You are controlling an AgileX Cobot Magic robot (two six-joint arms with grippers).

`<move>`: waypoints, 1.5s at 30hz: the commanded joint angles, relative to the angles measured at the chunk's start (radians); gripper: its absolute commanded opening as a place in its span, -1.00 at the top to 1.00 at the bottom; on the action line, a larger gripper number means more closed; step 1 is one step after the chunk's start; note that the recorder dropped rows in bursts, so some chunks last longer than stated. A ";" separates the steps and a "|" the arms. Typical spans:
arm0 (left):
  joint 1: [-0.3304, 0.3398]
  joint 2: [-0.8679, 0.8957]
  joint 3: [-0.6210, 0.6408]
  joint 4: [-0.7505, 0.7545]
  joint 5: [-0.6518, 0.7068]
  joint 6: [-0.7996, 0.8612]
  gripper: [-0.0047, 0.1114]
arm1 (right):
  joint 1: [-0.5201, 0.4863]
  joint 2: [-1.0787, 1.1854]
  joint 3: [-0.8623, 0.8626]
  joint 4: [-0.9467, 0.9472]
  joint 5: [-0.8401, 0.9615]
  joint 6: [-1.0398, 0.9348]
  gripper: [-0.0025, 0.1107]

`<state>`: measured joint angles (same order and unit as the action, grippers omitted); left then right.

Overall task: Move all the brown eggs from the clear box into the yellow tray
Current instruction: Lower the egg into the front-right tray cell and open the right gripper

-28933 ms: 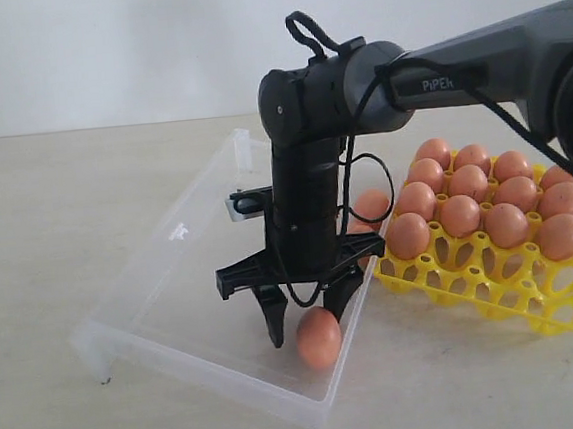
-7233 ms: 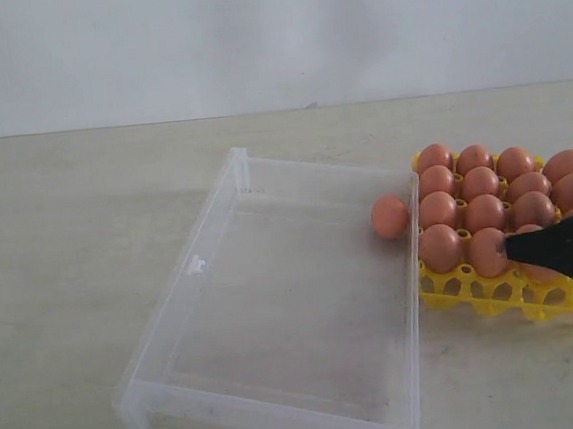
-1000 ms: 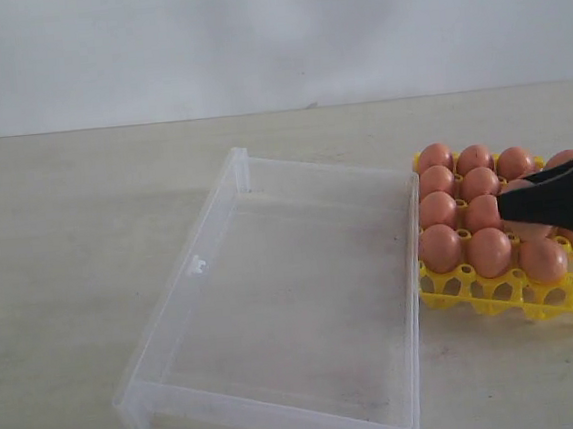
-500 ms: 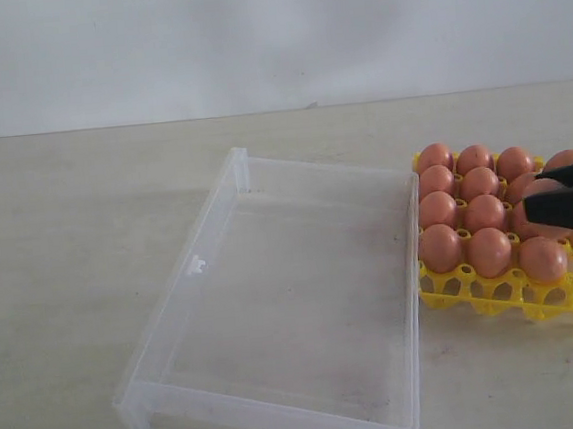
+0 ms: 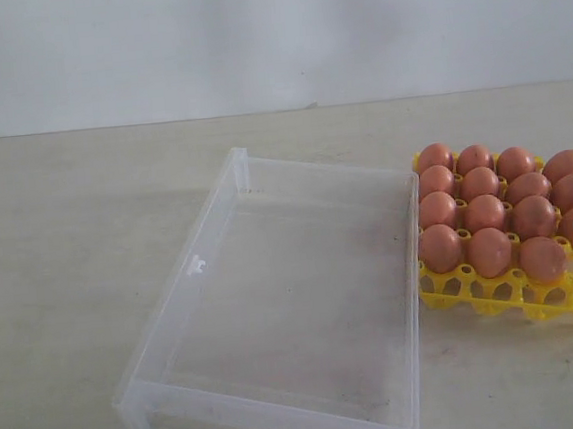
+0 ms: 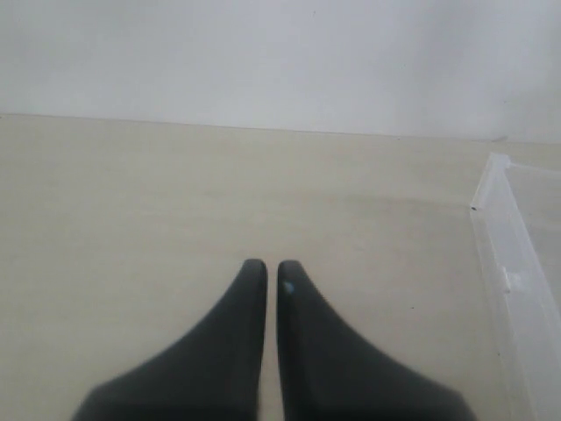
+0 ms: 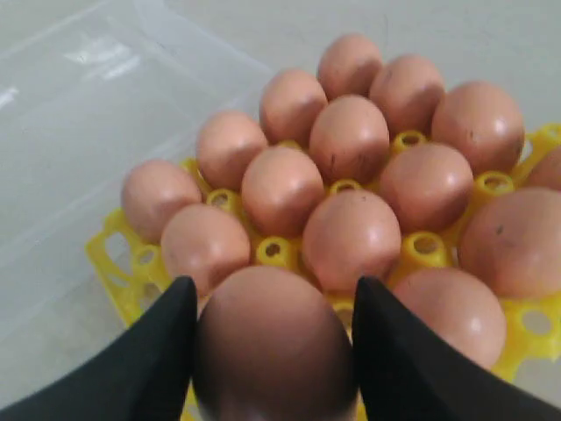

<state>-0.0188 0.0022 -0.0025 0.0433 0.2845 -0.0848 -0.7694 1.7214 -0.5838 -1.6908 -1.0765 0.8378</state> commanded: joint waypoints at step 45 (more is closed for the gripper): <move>-0.002 -0.002 0.003 -0.003 -0.007 0.002 0.85 | 0.001 0.223 0.014 0.161 -0.076 0.027 0.95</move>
<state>-0.0188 0.0022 -0.0025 0.0433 0.2845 -0.0848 -0.7676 1.9422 -0.5718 -1.5264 -1.1285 0.8533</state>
